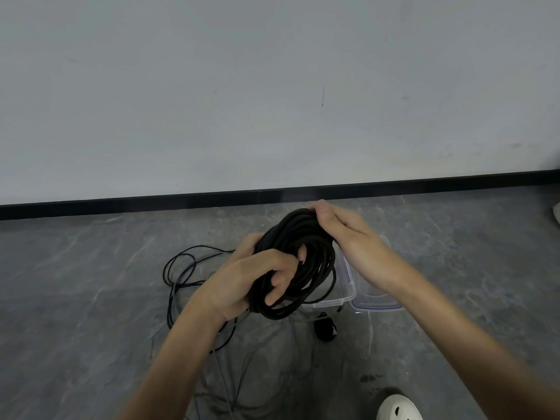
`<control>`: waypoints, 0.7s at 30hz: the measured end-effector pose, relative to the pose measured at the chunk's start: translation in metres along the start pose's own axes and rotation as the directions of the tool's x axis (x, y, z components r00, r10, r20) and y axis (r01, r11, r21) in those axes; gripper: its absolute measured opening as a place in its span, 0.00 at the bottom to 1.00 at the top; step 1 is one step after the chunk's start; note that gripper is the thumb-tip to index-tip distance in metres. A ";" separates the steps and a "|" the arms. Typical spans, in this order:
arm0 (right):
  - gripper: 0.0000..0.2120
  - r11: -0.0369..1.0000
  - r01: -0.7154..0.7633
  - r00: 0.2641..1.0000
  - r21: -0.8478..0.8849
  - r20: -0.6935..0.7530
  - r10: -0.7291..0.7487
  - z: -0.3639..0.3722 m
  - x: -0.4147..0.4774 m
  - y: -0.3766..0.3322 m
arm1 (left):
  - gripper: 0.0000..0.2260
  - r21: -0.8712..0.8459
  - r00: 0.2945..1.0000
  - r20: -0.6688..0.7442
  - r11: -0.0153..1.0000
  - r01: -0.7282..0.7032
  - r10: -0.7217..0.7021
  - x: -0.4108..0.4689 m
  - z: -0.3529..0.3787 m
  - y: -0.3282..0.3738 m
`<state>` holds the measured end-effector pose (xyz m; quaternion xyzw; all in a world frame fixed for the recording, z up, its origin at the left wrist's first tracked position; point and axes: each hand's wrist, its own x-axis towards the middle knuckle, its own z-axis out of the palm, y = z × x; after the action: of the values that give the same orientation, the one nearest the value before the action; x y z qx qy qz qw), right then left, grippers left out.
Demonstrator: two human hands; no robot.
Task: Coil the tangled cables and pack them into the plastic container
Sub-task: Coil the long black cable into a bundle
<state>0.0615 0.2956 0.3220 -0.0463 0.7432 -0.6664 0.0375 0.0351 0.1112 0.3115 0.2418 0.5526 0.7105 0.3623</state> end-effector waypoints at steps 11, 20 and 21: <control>0.19 0.984 0.128 0.989 -0.122 -0.059 -0.136 0.010 0.001 -0.002 | 0.07 0.039 0.997 -0.081 0.999 -0.014 0.017 0.004 0.007 0.005; 0.21 0.983 0.119 0.985 -0.141 -0.108 -0.135 0.016 0.003 -0.001 | 0.06 0.150 0.990 -0.140 0.989 -0.012 0.033 0.002 0.007 0.010; 0.21 0.981 0.122 0.984 -0.150 -0.113 -0.140 0.016 0.003 0.000 | 0.05 0.159 0.990 -0.137 0.987 -0.012 0.034 0.002 0.007 0.011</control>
<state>0.0601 0.2790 0.3206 -0.0568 0.7850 -0.6144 -0.0557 0.0362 0.1155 0.3234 0.2259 0.6281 0.6840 0.2942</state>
